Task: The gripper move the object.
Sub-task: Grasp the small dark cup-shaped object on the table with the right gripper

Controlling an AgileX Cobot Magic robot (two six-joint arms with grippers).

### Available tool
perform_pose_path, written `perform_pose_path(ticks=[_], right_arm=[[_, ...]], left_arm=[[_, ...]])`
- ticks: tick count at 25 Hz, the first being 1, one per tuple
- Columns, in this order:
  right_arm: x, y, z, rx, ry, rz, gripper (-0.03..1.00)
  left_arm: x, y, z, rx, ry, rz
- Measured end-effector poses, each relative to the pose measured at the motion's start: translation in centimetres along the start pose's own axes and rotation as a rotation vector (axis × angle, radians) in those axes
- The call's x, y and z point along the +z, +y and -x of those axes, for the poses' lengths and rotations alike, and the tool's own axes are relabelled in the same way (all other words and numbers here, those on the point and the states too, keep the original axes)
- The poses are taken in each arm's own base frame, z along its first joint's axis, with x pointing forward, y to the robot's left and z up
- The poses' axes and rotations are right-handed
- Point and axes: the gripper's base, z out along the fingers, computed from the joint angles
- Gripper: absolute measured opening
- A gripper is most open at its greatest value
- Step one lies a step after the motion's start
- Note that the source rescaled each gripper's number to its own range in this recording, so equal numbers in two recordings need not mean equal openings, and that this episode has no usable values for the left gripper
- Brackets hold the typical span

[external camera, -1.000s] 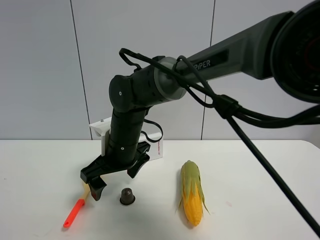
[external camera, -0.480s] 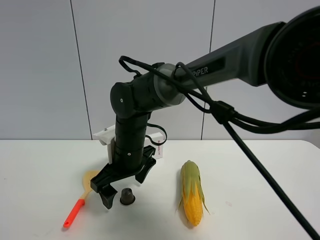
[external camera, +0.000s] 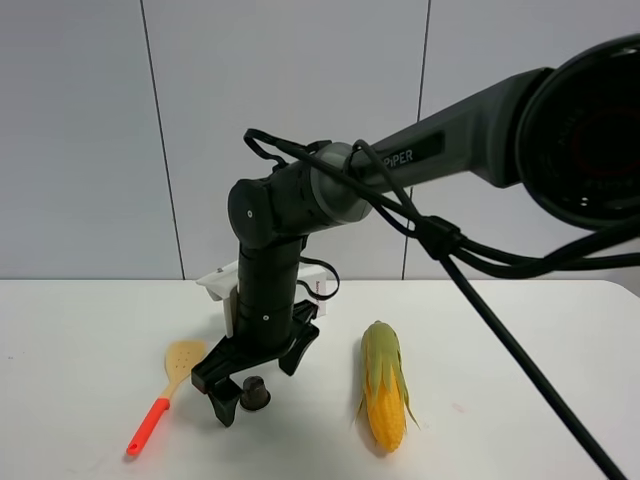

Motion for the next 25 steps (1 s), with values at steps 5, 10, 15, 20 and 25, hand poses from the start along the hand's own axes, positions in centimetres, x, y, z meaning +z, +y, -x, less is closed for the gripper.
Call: perform_pose_path(ticks=[5, 10, 15, 20, 25], right_arm=[[0.05, -0.05, 0.01, 0.002, -0.003, 0.000, 0.90], [0.10, -0.07, 0.15, 0.002, -0.018, -0.003, 0.90], [0.10, -0.05, 0.16, 0.003, -0.019, -0.001, 0.74], [0.08, 0.09, -0.05, 0.012, 0.006, 0.016, 0.35], [0.01, 0.14, -0.19, 0.013, 0.025, 0.021, 0.10]], left_arm=[[0.00, 0.00, 0.00, 0.000, 0.000, 0.000], [0.00, 0.00, 0.00, 0.000, 0.000, 0.000], [0.00, 0.00, 0.00, 0.000, 0.000, 0.000], [0.00, 0.00, 0.00, 0.000, 0.000, 0.000], [0.00, 0.00, 0.00, 0.000, 0.000, 0.000]])
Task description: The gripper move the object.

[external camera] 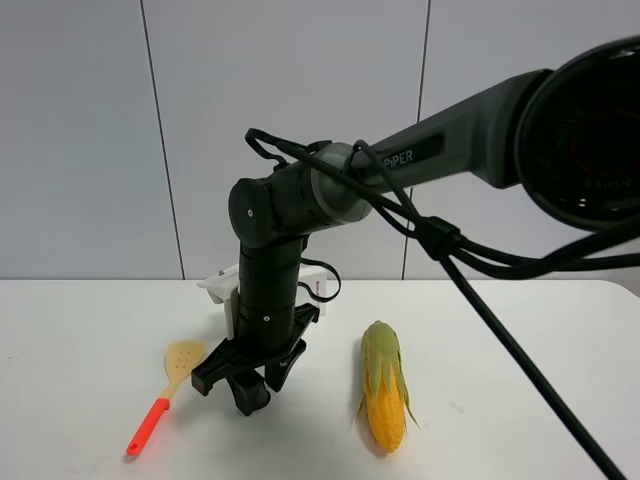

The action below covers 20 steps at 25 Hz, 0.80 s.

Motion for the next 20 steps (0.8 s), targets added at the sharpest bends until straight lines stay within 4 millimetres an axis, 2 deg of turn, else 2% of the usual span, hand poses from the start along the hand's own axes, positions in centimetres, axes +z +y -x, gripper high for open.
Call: perform_pose_path(ticks=[1, 2, 16, 20], right_arm=[[0.00, 0.00, -0.01, 0.000, 0.001, 0.000, 0.02], [0.00, 0.00, -0.01, 0.000, 0.001, 0.000, 0.00], [0.00, -0.03, 0.23, 0.001, -0.025, -0.003, 0.00], [-0.55, -0.02, 0.32, 0.001, -0.032, -0.004, 0.00]], left_arm=[[0.00, 0.00, 0.00, 0.000, 0.000, 0.000], [0.00, 0.00, 0.00, 0.000, 0.000, 0.000], [0.00, 0.00, 0.00, 0.000, 0.000, 0.000], [0.00, 0.00, 0.00, 0.000, 0.000, 0.000]])
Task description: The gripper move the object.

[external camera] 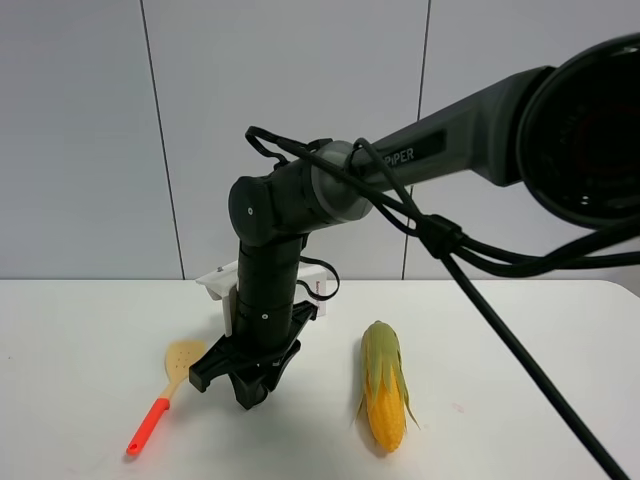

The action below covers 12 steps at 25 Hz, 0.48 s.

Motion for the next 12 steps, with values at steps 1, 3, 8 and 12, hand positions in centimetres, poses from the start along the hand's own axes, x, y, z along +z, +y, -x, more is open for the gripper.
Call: perform_pose_path(ticks=[1, 3, 8, 12], right_arm=[[-0.3, 0.0, 0.1, 0.000, -0.005, -0.001, 0.00], [-1.0, 0.0, 0.2, -0.001, -0.013, -0.002, 0.00], [-3.3, 0.1, 0.4, 0.001, -0.021, 0.004, 0.00], [-6.1, 0.2, 0.5, -0.001, -0.039, 0.003, 0.00]], left_arm=[[0.0, 0.0, 0.0, 0.000, 0.000, 0.000], [0.0, 0.0, 0.0, 0.000, 0.000, 0.000], [0.0, 0.0, 0.0, 0.000, 0.000, -0.001], [0.0, 0.0, 0.0, 0.000, 0.000, -0.001]])
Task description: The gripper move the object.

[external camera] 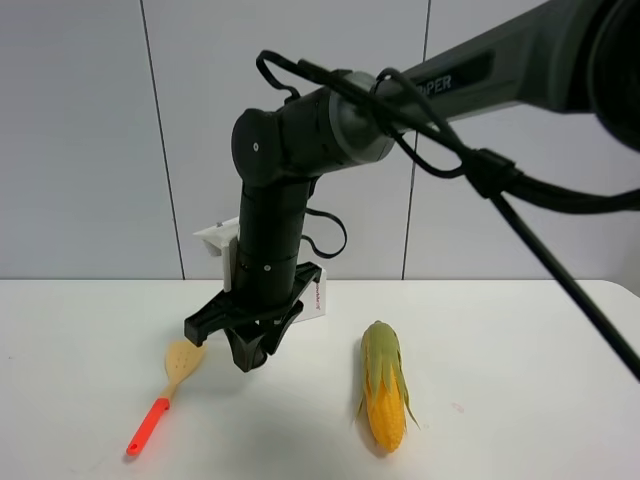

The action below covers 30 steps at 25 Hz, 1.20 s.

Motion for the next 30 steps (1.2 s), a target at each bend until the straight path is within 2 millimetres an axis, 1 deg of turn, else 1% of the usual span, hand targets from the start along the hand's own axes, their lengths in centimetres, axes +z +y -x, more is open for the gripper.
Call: perform_pose_path(ticks=[7, 10, 13, 15, 22, 25, 30], right_arm=[[-4.7, 0.2, 0.2, 0.035, -0.051, -0.008, 0.00], [-6.5, 0.1, -0.1, 0.057, -0.038, -0.033, 0.00], [-7.9, -0.4, -0.6, 0.064, -0.016, -0.083, 0.00], [-8.5, -0.9, -0.9, 0.080, 0.002, -0.099, 0.00], [-8.8, -3.7, -1.6, 0.145, 0.015, -0.141, 0.00], [-9.1, -5.5, -2.0, 0.194, 0.012, -0.152, 0.00], [-11.0, -8.7, -3.2, 0.275, -0.017, -0.179, 0.00]], left_arm=[[0.0, 0.0, 0.0, 0.000, 0.000, 0.000], [0.0, 0.0, 0.0, 0.000, 0.000, 0.000], [0.0, 0.0, 0.0, 0.000, 0.000, 0.000], [0.0, 0.0, 0.0, 0.000, 0.000, 0.000], [0.0, 0.0, 0.0, 0.000, 0.000, 0.000], [0.0, 0.0, 0.0, 0.000, 0.000, 0.000], [0.0, 0.0, 0.0, 0.000, 0.000, 0.000]])
